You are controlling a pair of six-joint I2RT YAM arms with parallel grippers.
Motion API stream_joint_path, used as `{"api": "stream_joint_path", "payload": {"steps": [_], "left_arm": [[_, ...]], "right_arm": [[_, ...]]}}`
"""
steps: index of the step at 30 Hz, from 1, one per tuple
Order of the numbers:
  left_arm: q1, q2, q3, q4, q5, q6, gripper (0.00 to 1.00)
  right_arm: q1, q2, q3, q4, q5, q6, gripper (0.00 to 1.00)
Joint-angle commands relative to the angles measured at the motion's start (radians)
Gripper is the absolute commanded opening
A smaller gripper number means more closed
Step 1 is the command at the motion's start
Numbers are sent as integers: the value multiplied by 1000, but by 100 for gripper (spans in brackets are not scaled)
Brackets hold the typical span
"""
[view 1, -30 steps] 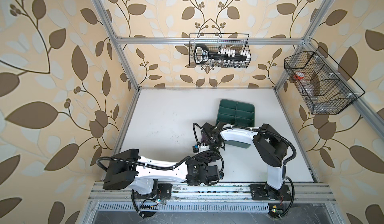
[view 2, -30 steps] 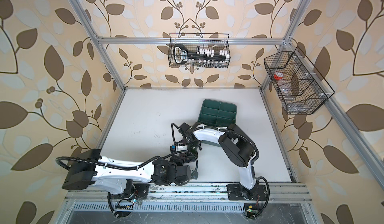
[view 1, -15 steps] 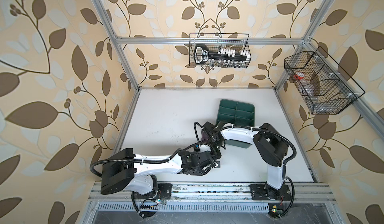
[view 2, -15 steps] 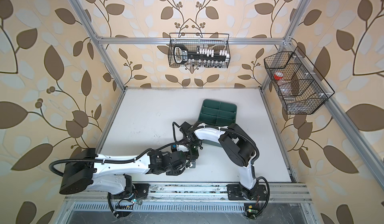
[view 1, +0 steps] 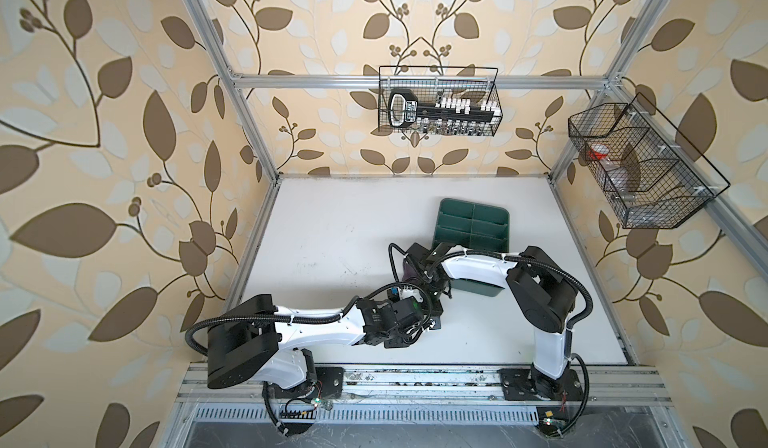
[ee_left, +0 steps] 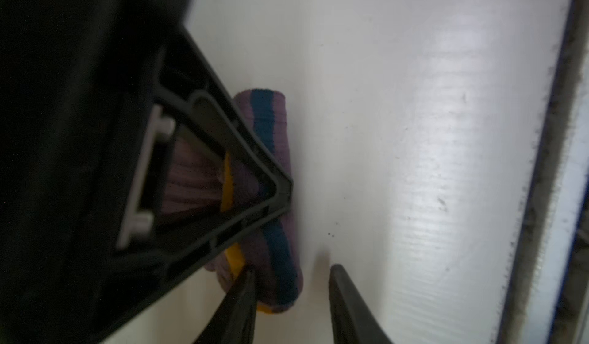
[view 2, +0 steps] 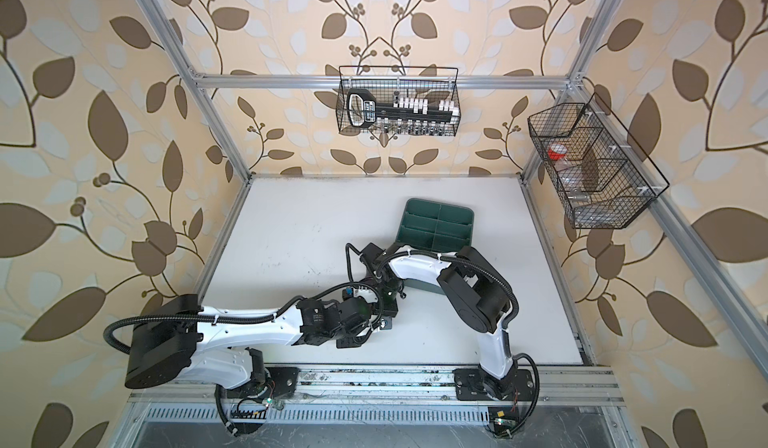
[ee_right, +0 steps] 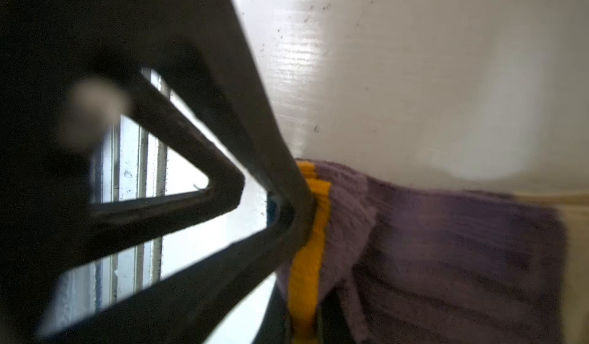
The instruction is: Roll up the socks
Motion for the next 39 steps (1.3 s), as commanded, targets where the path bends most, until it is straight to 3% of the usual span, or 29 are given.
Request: {"api": "stream_joint_path", "payload": {"steps": [1,10,14,25,30,31,33,34,39], "left_arm": [[8,29,41,25,-60,-27,38],[8,71,51,65,-172,-54,52],[4,50,23,122,-190,-24,51],[3,97,52,164,-191,3,3],[0,69,59,124,-160,-13,0],[0,61,59,107,-157,-20,0],[0,52,63,68,-148,-27,0],[0,51,62,53,-142,-31,0],[0,17,31,46,-150,-33,0]], "right_arm": [[0,4,-19,-41,7,-41,0],[0,0,-19,-43,-2,-40,0],[0,4,-19,-50,-7,-43,0],[2,12,-14,-54,-7,-32,0],[0,-17,-19,3,33,13,0],[0,-37,-47,20,51,23,7],[1,-86,-70,59,65,35,48],[0,-118,-81,71,66,34,99],[-10,-274,-114,111,105,40,100]]}}
